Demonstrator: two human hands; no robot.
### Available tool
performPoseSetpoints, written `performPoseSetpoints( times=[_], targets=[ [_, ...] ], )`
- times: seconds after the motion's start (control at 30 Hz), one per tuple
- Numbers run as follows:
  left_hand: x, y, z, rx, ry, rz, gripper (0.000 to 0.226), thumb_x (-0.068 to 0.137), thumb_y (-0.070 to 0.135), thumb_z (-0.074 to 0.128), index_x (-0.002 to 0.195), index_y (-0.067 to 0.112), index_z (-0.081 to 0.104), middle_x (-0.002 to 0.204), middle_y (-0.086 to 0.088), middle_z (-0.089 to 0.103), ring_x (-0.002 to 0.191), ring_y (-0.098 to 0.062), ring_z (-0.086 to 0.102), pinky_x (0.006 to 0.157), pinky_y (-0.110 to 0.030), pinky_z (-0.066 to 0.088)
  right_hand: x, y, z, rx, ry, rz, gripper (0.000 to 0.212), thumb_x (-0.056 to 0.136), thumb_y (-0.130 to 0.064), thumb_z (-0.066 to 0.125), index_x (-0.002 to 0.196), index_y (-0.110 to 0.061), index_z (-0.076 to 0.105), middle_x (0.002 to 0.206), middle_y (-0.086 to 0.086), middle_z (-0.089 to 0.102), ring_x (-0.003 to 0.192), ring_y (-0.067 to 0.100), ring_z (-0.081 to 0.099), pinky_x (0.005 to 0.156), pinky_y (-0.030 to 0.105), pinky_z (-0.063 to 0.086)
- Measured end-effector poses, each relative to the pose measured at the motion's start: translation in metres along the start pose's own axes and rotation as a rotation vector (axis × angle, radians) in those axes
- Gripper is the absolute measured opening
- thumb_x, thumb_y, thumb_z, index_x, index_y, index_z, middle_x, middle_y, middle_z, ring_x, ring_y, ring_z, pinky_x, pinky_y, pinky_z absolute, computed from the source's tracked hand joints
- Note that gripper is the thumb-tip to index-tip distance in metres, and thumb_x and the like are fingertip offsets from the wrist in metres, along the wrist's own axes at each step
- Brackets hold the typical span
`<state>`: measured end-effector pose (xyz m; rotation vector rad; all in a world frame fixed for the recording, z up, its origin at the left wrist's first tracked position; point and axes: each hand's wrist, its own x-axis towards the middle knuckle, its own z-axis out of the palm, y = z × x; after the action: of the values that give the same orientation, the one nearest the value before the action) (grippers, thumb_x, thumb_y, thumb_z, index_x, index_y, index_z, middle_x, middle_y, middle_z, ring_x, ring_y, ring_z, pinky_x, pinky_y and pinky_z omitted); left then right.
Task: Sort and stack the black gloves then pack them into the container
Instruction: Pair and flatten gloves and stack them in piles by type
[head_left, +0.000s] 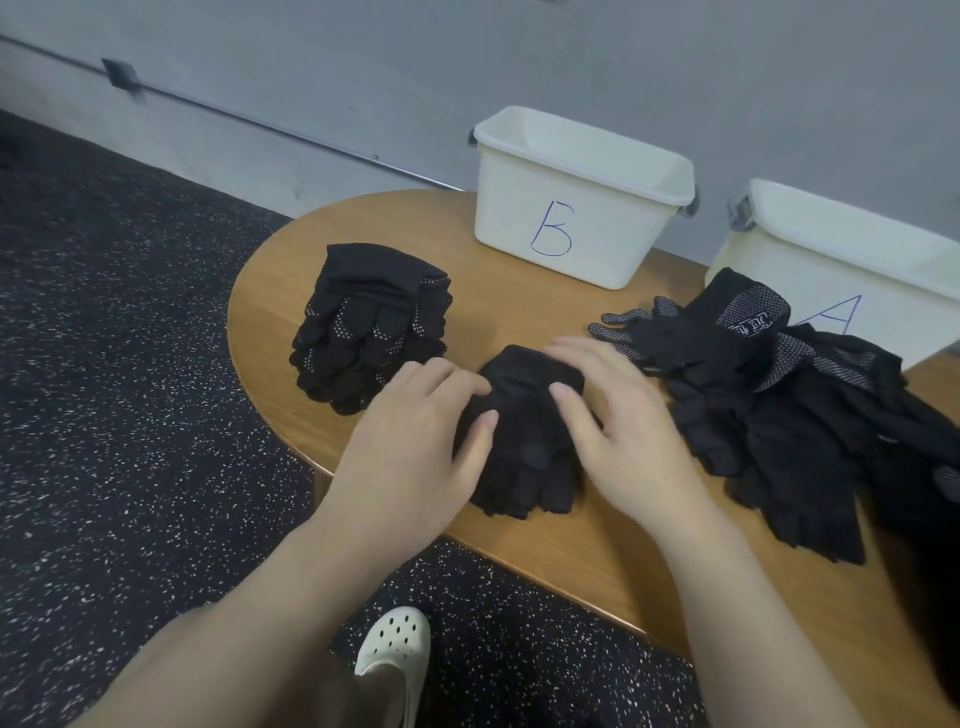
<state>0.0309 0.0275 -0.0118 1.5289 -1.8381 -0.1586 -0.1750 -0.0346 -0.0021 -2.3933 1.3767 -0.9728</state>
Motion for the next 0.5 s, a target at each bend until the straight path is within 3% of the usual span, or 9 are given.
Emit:
performPoseSetpoints(
  times=[0.07, 0.17, 0.23, 0.33, 0.5],
  targets=[
    [0.001, 0.002, 0.007, 0.024, -0.096, 0.043, 0.048, 0.102, 0.042, 0.044, 0.140, 0.015, 0.057, 0.138, 0.001, 0.058, 0.127, -0.018, 0.050, 0.109, -0.038, 0.044, -0.003, 0.001, 0.008, -0.002, -0.109, -0.022, 0.036, 0.107, -0.025, 0.052, 0.143, -0.023, 0.060, 0.151, -0.011, 0.052, 0.144, 0.007, 0.042, 0.122, 0.036, 0.031],
    [0.000, 0.005, 0.019, 0.121, -0.314, 0.059, 0.065, 0.107, 0.050, 0.022, 0.162, 0.015, 0.024, 0.168, -0.001, 0.025, 0.156, -0.015, 0.018, 0.128, -0.031, 0.013, -0.007, 0.005, 0.019, -0.018, -0.257, 0.005, 0.043, 0.111, -0.031, 0.041, 0.153, -0.025, 0.048, 0.162, -0.014, 0.038, 0.152, 0.001, 0.025, 0.128, 0.038, 0.021],
    [-0.003, 0.005, 0.025, 0.189, -0.400, 0.066, 0.071, 0.105, 0.053, 0.004, 0.164, 0.014, 0.011, 0.172, -0.002, 0.009, 0.159, -0.014, 0.003, 0.125, -0.025, -0.005, -0.007, 0.007, 0.022, -0.024, -0.348, 0.059, 0.049, 0.110, -0.040, 0.036, 0.159, -0.030, 0.036, 0.167, -0.019, 0.023, 0.155, -0.002, 0.010, 0.129, 0.033, 0.012],
    [-0.004, 0.002, 0.027, 0.269, -0.448, 0.088, 0.086, 0.091, 0.056, -0.014, 0.164, 0.014, 0.005, 0.172, 0.000, -0.001, 0.158, -0.013, -0.006, 0.122, -0.025, -0.013, -0.004, 0.008, 0.022, -0.127, -0.495, 0.114, 0.059, 0.108, -0.054, 0.023, 0.164, -0.040, 0.009, 0.168, -0.026, -0.005, 0.154, -0.002, -0.013, 0.128, 0.029, -0.001],
    [-0.006, -0.001, 0.025, 0.315, -0.485, 0.056, 0.084, 0.092, 0.061, -0.006, 0.165, 0.018, -0.003, 0.172, 0.004, -0.010, 0.157, -0.009, -0.014, 0.124, -0.029, -0.013, -0.002, 0.005, 0.020, -0.259, -0.538, 0.125, 0.060, 0.108, -0.057, 0.015, 0.162, -0.043, -0.004, 0.167, -0.024, -0.016, 0.154, 0.002, -0.020, 0.126, 0.029, -0.010]
  ],
)
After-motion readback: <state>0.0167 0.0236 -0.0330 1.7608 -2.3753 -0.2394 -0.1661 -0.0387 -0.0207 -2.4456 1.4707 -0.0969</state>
